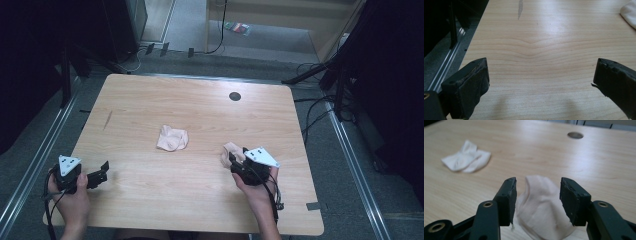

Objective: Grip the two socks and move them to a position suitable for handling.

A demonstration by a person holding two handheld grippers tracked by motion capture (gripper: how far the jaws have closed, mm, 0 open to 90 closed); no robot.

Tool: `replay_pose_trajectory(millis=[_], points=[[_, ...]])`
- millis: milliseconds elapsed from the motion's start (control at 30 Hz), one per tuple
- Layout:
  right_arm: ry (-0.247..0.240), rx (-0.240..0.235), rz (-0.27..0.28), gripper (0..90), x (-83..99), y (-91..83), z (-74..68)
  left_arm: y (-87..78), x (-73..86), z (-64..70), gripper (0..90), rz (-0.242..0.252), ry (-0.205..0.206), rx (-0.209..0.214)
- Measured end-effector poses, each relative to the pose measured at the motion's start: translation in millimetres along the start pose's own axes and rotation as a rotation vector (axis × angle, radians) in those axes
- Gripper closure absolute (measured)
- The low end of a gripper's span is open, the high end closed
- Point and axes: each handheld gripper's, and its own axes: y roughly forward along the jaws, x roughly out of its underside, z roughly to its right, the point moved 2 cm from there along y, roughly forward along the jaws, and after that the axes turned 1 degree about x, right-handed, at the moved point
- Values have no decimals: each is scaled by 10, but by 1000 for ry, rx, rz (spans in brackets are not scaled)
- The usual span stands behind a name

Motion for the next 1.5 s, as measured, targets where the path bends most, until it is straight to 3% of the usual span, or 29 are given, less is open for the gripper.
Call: replay_pose_trajectory(millis=[67,233,333,533,567,600,733,800,1000,1167,1400,1500], points=[[-37,7,-38,479,70,95,-42,4,0,3,2,1,3,2],[-37,7,-108,454,189,241,-52,11,-3,-8,2,-5,-10,1],[-63,5,-144,448,255,309,-75,31,-7,-4,2,-25,-4,-5],[-61,58,-215,539,352,423,-60,45,-12,2,2,-41,4,-12],[-57,60,-210,594,356,420,-59,39,-17,4,2,-45,5,-13],[-48,87,-202,732,359,410,-48,30,-28,16,2,-37,-1,-6],[-29,106,-192,819,359,391,-20,17,-51,69,2,-23,20,-1],[-17,137,-158,830,320,324,8,9,-65,139,2,-17,67,-5],[21,140,-91,831,162,106,-7,-41,-123,280,2,8,79,40],[47,131,-54,830,60,-97,-106,-99,-148,453,2,20,98,100],[21,109,-16,828,-6,-310,-333,-194,-189,760,2,45,136,188],[26,94,-14,828,-12,-338,-387,-216,-193,824,2,47,144,210]])
